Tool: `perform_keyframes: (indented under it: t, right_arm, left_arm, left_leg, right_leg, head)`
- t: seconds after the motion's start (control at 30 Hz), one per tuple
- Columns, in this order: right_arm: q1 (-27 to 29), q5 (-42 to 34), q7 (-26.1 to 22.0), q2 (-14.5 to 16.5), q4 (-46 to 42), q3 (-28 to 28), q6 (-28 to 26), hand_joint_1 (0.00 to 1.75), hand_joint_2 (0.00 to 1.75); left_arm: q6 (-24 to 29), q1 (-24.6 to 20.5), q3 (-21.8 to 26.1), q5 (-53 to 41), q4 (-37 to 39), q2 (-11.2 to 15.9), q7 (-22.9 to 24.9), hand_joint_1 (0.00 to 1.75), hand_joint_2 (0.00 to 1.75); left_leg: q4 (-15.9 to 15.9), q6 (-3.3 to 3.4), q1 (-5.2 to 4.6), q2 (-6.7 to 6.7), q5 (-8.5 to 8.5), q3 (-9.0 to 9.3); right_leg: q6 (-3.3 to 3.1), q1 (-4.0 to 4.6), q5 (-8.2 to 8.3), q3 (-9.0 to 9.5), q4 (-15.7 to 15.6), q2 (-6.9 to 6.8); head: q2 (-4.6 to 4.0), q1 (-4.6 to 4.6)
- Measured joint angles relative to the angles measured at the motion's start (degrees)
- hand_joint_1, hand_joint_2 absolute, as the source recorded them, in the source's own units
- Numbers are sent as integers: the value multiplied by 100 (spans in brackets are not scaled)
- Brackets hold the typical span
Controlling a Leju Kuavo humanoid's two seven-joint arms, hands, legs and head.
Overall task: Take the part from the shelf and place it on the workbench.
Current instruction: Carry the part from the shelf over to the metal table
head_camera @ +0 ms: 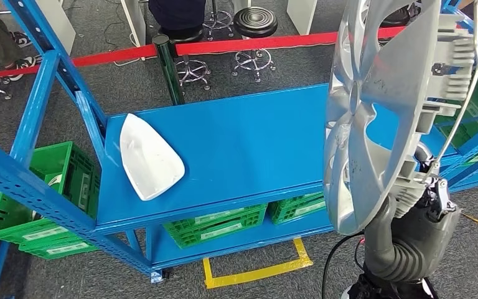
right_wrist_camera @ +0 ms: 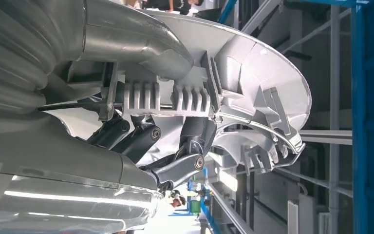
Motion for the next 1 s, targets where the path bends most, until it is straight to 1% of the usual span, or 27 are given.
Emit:
perform_keyframes:
  t: [0.03, 0.07, 0.1, 0.13, 0.17, 0.27, 0.3, 0.33, 0.37, 0.4, 0.43, 0.47, 0.5, 0.53, 0.57, 0.6, 0.63, 0.67, 0.7, 0.73, 0.77, 0.8, 0.83, 0.87, 0.93, 0.97, 1.0]
  right_arm:
    - [0, 1, 3, 0, 0, 0, -1, 175, 175]
    - [-1, 6, 9, 0, -1, 0, -1, 175, 175]
    - [-2, 15, 20, 0, -3, -1, -1, 175, 175]
    - [-5, 28, 36, -1, -7, 1, -1, 175, 175]
    - [-7, 43, 50, -1, -11, 1, -2, 175, 175]
    - [-8, 64, 70, 0, -19, 6, -5, 175, 175]
    - [-7, 63, 71, 1, -19, 8, -7, 175, 175]
    - [-6, 62, 71, 1, -18, 10, -7, 175, 175]
    - [-5, 60, 70, 1, -17, 11, -8, 175, 175]
    - [-4, 57, 70, 1, -17, 12, -8, 175, 175]
    - [-5, 56, 69, 1, -16, 12, -8, 175, 175]
    - [-5, 55, 69, 1, -15, 13, -8, 175, 175]
    - [-4, 54, 69, 1, -14, 14, -8, 175, 175]
    - [-5, 53, 69, 1, -13, 14, -8, 175, 175]
    - [-6, 52, 69, 1, -13, 14, -8, 175, 175]
    - [-8, 52, 68, 1, -14, 14, -8, 175, 175]
    - [-12, 51, 66, 1, -15, 13, -9, 175, 175]
    - [-15, 49, 63, 1, -16, 13, -9, 175, 175]
    - [-18, 46, 57, 1, -17, 12, -9, 175, 175]
    - [-18, 43, 51, 1, -17, 11, -9, 175, 175]
    - [-18, 35, 44, 1, -17, 11, -8, 175, 175]
    - [-18, 24, 38, 3, -16, 11, -8, 175, 175]
    - [-18, 13, 31, 4, -15, 11, -8, 175, 175]
    - [-17, 2, 24, 5, -15, 10, -9, 175, 175]
    - [-12, -13, 12, 7, -14, 9, -9, 175, 175]
    - [-10, -21, 8, 7, -13, 9, -9, 175, 175]
    - [-9, -30, 4, 7, -9, 8, -9, 175, 175]
  left_arm:
    - [0, 0, 0, -2, 0, 1, -1, 0, 175]
    - [0, -2, 0, -4, 0, 1, -2, 0, 175]
    - [0, -8, 0, -10, 1, -1, -3, 0, 175]
    - [0, -12, 0, -17, 1, -3, -6, 0, 175]
    - [0, -15, 0, -26, 1, -5, -7, 0, 175]
    - [1, -17, 1, -48, 2, -8, -4, 0, 175]
    - [1, -21, 1, -55, 2, -7, -3, 0, 175]
    - [0, -25, 2, -59, 1, -7, -2, 0, 175]
    - [0, -29, 2, -63, 1, -7, -1, 0, 175]
    - [0, -31, 2, -67, 0, -5, 0, 0, 175]
    - [0, -30, 2, -68, 0, -5, 1, 0, 175]
    - [0, -28, 2, -73, 1, -5, 4, 0, 175]
    - [-1, -27, 2, -79, 1, -4, 12, 0, 175]
    - [-1, -25, 2, -86, 2, -4, 21, 0, 175]
    - [-2, -24, 2, -93, 2, -4, 29, 0, 175]
    - [-3, -25, 2, -98, 2, -8, 35, 0, 175]
    - [-5, -26, 3, -101, 2, -15, 37, 0, 175]
    - [-7, -27, 3, -104, 1, -24, 39, 0, 175]
    - [-9, -29, 4, -108, 1, -32, 40, 0, 175]
    - [-9, -29, 4, -111, 0, -37, 43, 0, 175]
    - [-9, -24, 5, -117, 0, -35, 45, 0, 175]
    - [-9, -22, 6, -121, 1, -30, 46, 0, 175]
    - [-9, -18, 7, -128, 2, -28, 48, 0, 175]
    - [-9, -15, 8, -137, 4, -28, 49, 0, 175]
    - [-8, -16, 10, -150, 7, -31, 50, 0, 175]
    - [-8, -16, 12, -155, 7, -30, 52, 0, 175]
    - [-6, -16, 15, -160, 7, -28, 56, 0, 175]
  left_leg:
    - [-185, -27, 24, 4, 136, 133]
    - [-559, -53, 51, 8, 321, 368]
    - [-967, -74, 64, 2, 442, 611]
    - [-1278, -62, 66, -11, 549, 787]
    - [-1463, -41, 59, -25, 592, 872]
    - [-1488, 105, 32, -37, 672, 773]
    - [-1492, 165, 33, -29, 721, 729]
    - [-1501, 226, 34, -21, 779, 675]
    - [-1507, 275, 32, -13, 842, 608]
    - [-1505, 303, 15, -11, 903, 535]
    - [-1501, 323, -4, -7, 966, 455]
    - [-1496, 333, -29, -3, 1030, 369]
    - [-1492, 340, -56, 2, 1094, 283]
    - [-1489, 345, -85, 5, 1154, 203]
    - [-1488, 347, -112, 7, 1211, 134]
    - [-1488, 348, -128, 9, 1264, 81]
    - [-1486, 341, -148, 11, 1311, 39]
    - [-1486, 323, -158, 17, 1362, 5]
    - [-1489, 297, -155, 29, 1414, -21]
    - [-1496, 265, -155, 42, 1466, -41]
    - [-1502, 235, -150, 49, 1512, -59]
    - [-1483, 204, -145, 48, 1488, -91]
    - [-1395, 174, -141, 37, 1357, -142]
    - [-1203, 141, -131, 23, 1124, -218]
    - [-555, 69, -84, 3, 539, -385]
    - [-225, 35, -61, 0, 375, -428]
    - [-6, 6, -43, 0, 358, -413]
  right_leg:
    - [21, -12, 21, -46, 27, -1]
    - [45, -27, 39, -91, 63, -1]
    - [74, -35, 57, -135, 98, 1]
    - [109, -41, 79, -171, 129, 5]
    - [150, -42, 106, -197, 151, 11]
    - [276, -61, 200, -239, 149, 36]
    - [308, -70, 133, -270, 186, 44]
    - [332, -78, -34, -318, 309, 51]
    - [347, -83, -296, -389, 540, 55]
    - [356, -82, -605, -470, 872, 55]
    - [358, -81, -859, -538, 1243, 55]
    - [351, -78, -1000, -566, 1548, 55]
    - [330, -70, -1007, -524, 1707, 55]
    - [291, -54, -903, -391, 1666, 55]
    - [230, -26, -747, -165, 1423, 56]
    - [145, 20, -625, 135, 1025, 59]
    - [53, 63, -581, 447, 569, 55]
    - [-13, 104, -590, 690, 183, 54]
    - [-56, 137, -624, 838, -77, 52]
    - [-70, 154, -636, 886, -201, 50]
    - [-68, 153, -589, 858, -251, 47]
    - [-72, 144, -517, 826, -285, 35]
    - [-84, 128, -435, 777, -323, 23]
    - [-92, 108, -351, 712, -358, 10]
    - [-100, 98, -215, 552, -354, -3]
    - [-88, 94, -155, 462, -336, -11]
    - [-73, 87, -98, 366, -307, -18]
  head:
    - [0, -9]
    - [0, -19]
    - [0, -33]
    - [0, -39]
    - [0, -44]
    - [0, -39]
    - [0, -33]
    - [0, -15]
    - [0, 13]
    - [0, 50]
    - [0, 84]
    - [0, 110]
    - [0, 132]
    - [0, 152]
    - [0, 170]
    - [0, 186]
    - [0, 192]
    - [0, 189]
    - [0, 181]
    - [0, 177]
    - [0, 178]
    - [0, 181]
    - [0, 169]
    - [0, 137]
    - [0, 50]
    - [0, 13]
    - [0, -13]
